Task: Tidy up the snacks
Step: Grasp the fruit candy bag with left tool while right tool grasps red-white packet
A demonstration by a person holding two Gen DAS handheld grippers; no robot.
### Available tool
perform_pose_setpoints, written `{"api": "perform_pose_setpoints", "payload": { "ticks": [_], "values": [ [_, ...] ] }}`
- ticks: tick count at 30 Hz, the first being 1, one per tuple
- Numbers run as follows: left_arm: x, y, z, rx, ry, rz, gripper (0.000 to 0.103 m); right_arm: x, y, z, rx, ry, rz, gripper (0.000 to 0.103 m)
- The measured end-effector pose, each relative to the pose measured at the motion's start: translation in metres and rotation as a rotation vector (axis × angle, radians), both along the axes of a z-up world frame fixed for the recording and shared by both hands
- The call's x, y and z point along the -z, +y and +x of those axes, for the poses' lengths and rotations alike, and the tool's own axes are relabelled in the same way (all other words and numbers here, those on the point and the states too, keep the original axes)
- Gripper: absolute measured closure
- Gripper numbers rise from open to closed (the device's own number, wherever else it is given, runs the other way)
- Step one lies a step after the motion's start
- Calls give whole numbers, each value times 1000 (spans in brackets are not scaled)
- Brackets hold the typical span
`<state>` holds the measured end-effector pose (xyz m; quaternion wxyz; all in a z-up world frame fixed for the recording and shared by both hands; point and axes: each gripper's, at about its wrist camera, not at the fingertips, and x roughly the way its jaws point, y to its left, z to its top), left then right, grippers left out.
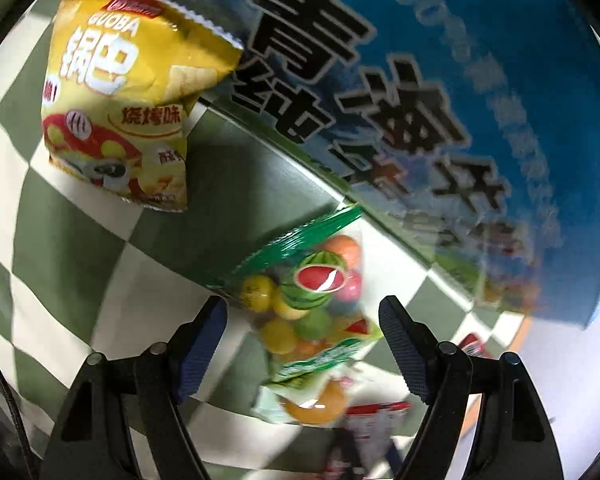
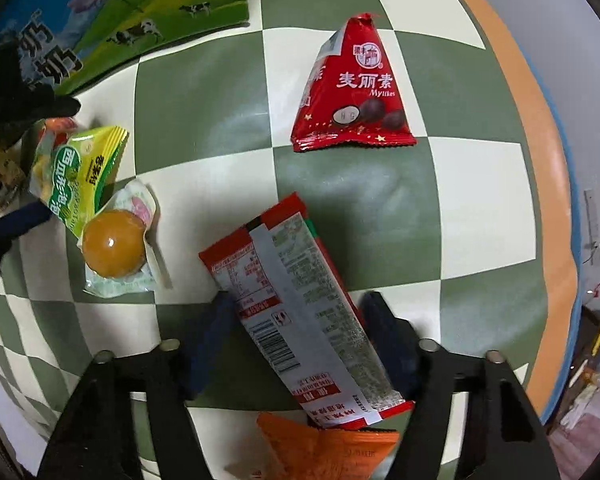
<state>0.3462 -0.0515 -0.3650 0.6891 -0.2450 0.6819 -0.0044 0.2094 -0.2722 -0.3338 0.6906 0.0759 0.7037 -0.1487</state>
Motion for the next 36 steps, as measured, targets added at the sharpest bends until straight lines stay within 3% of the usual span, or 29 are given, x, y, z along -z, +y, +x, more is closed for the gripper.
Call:
{"api": "perform_pose_setpoints", "payload": {
  "ticks": [6, 12, 13, 16, 21, 25, 27, 31, 33, 36],
  "values": [
    [8, 1, -12, 107, 0, 69, 26, -6, 5, 0, 20, 15, 0, 46],
    [7, -1, -25, 289, -7, 148, 26, -8, -2, 6, -9, 37, 21, 46],
    [7, 2, -27, 303, -5, 153, 27, -7, -4, 8, -14, 40, 23, 46],
    [6, 13, -31, 351, -2, 153, 48, -5, -1, 9, -22, 46, 25, 46],
    [2, 34, -36, 404, -16, 168, 50, -9, 6, 9, 7, 28, 92, 58],
    [13, 32, -28, 393, 31, 108, 44, -7, 9, 17, 77, 15, 206, 57],
    [19, 42, -23, 371, 55, 87, 43, -4, 9, 20, 87, 35, 237, 44],
    [22, 42, -24, 337, 54, 119, 43, -1, 20, 25, -22, 55, 186, 39],
    [19, 28, -31, 390, 22, 151, 47, 2, 39, 25, -128, 76, 127, 39],
    [12, 6, -51, 530, -26, 228, 51, -1, 49, 20, -156, 68, 82, 47]
  ]
}}
